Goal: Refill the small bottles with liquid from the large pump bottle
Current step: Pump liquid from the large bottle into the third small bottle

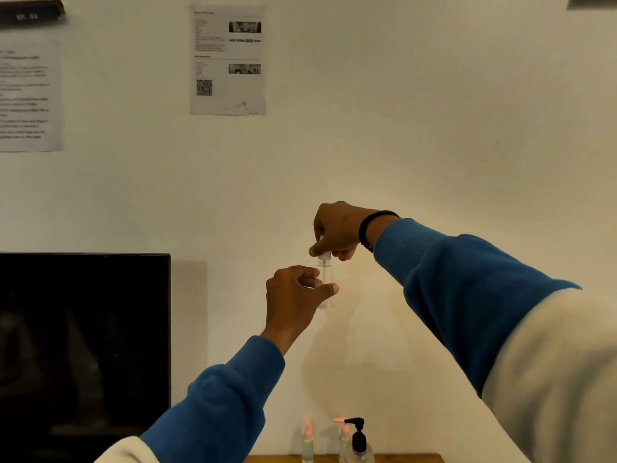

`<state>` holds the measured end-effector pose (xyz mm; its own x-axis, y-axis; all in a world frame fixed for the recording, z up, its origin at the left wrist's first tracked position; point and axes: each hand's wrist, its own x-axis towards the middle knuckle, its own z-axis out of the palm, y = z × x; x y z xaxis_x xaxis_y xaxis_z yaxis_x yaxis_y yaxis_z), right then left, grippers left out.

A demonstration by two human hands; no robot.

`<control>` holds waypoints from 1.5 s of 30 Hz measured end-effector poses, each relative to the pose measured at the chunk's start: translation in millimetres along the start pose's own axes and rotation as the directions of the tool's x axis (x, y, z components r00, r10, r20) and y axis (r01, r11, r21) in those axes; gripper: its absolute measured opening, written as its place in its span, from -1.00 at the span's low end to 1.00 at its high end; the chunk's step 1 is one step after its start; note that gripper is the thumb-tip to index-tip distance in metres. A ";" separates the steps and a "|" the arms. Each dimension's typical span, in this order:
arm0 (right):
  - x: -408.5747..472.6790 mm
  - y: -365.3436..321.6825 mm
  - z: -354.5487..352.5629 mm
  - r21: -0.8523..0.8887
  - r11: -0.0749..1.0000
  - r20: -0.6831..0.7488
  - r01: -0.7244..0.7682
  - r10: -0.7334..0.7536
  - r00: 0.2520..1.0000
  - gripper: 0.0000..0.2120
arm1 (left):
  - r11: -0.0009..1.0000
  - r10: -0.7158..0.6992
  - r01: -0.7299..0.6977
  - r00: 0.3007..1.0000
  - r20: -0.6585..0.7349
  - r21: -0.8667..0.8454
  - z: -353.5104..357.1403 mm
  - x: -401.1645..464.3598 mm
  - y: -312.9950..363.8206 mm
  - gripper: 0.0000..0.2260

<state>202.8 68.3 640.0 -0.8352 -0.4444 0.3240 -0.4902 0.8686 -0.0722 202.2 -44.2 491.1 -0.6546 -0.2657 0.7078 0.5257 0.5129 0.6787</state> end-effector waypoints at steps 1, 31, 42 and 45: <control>-0.1 0.5 -0.2 0.001 1.000 -0.003 0.002 -0.002 1.000 -0.73 | 1.000 -0.001 0.001 1.000 -0.001 0.001 -0.1 0.4 -0.5 -0.61; -1.2 -3.9 12.1 -0.095 0.995 -0.002 -0.023 0.023 1.000 -0.66 | 1.000 -0.024 0.024 1.000 0.000 0.005 3.6 -4.3 -2.7 -0.63; -4.0 -3.9 10.8 -0.044 0.999 0.084 0.021 -0.017 0.996 -0.75 | 0.999 -0.034 0.034 0.999 0.022 0.014 6.4 -7.3 -7.0 -0.61; -1.5 0.2 13.1 -0.044 0.999 0.004 -0.017 0.017 1.000 -0.67 | 0.999 -0.034 0.034 0.999 0.013 0.003 5.4 -7.8 -6.3 -0.62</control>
<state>200.7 66.3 627.2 -0.8443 -0.4304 0.3192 -0.4647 0.8848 -0.0361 201.0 -41.0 480.3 -0.6790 -0.2724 0.6817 0.5013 0.5064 0.7016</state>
